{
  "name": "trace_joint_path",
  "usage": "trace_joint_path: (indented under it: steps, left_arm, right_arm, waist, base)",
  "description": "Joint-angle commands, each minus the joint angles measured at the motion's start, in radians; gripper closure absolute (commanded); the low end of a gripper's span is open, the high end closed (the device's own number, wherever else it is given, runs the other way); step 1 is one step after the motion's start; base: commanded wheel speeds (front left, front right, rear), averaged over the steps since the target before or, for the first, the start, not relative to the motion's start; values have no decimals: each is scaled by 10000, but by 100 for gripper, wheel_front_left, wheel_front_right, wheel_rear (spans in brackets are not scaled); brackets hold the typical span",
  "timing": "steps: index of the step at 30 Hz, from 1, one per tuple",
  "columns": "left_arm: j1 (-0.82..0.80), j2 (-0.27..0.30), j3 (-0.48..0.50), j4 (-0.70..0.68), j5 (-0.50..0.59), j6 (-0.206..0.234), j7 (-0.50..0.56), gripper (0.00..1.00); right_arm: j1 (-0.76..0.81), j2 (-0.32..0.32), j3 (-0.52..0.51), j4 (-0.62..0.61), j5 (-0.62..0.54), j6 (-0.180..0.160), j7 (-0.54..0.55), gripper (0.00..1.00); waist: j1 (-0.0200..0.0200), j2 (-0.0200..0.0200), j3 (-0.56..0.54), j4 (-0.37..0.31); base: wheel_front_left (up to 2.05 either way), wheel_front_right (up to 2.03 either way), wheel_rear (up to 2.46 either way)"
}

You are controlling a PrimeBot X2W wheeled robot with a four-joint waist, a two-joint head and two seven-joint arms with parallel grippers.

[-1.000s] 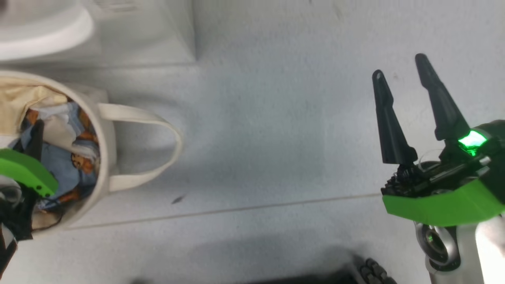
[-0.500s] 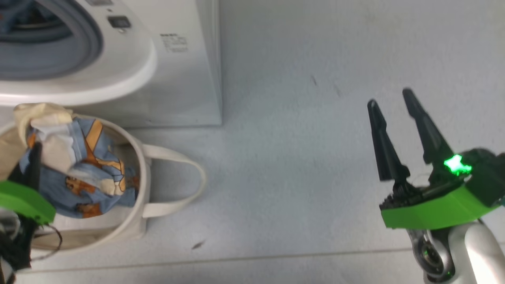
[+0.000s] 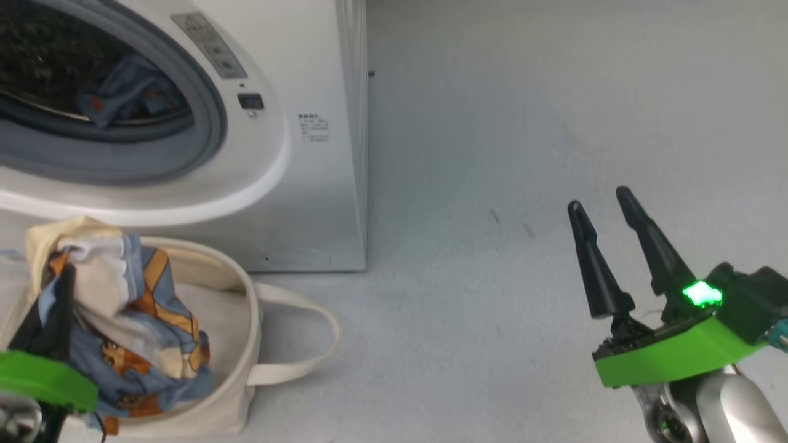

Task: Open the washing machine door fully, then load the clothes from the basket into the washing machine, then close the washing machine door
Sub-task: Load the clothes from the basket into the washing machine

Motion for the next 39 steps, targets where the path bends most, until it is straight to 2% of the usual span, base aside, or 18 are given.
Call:
trace_joint_path:
  steps: [1,7,14,27,39]
  left_arm:
    - [10,431,773,-507,239,150,-137,100]
    - [767,451,1624,-1804,684,580,-137,100]
    - [1048,489,1776,-2047,747,734,-105,100]
    - [491,447,1818,-987,522,397,-97,100]
    - [-1873,823,1472,648,463,-61,323,100]
  right_arm:
    - [45,-198,196,-245,99,10,-40,0]
    - [205,-247,266,-145,293,10,-101,0]
    - [298,-308,369,23,429,10,-159,0]
    - [318,-411,510,37,537,10,-82,0]
    - [44,-162,534,-155,301,10,-151,0]
  waist:
    - [2,-1,-373,-19]
    - [2,-1,-641,-100]
    - [2,-1,-895,-214]
    - [2,-1,-1176,-551]
    - [2,-1,-212,-1069]
  base:
    - [0,0,0]
    - [0,0,0]
    - [0,0,0]
    - [0,0,0]
    - [0,0,0]
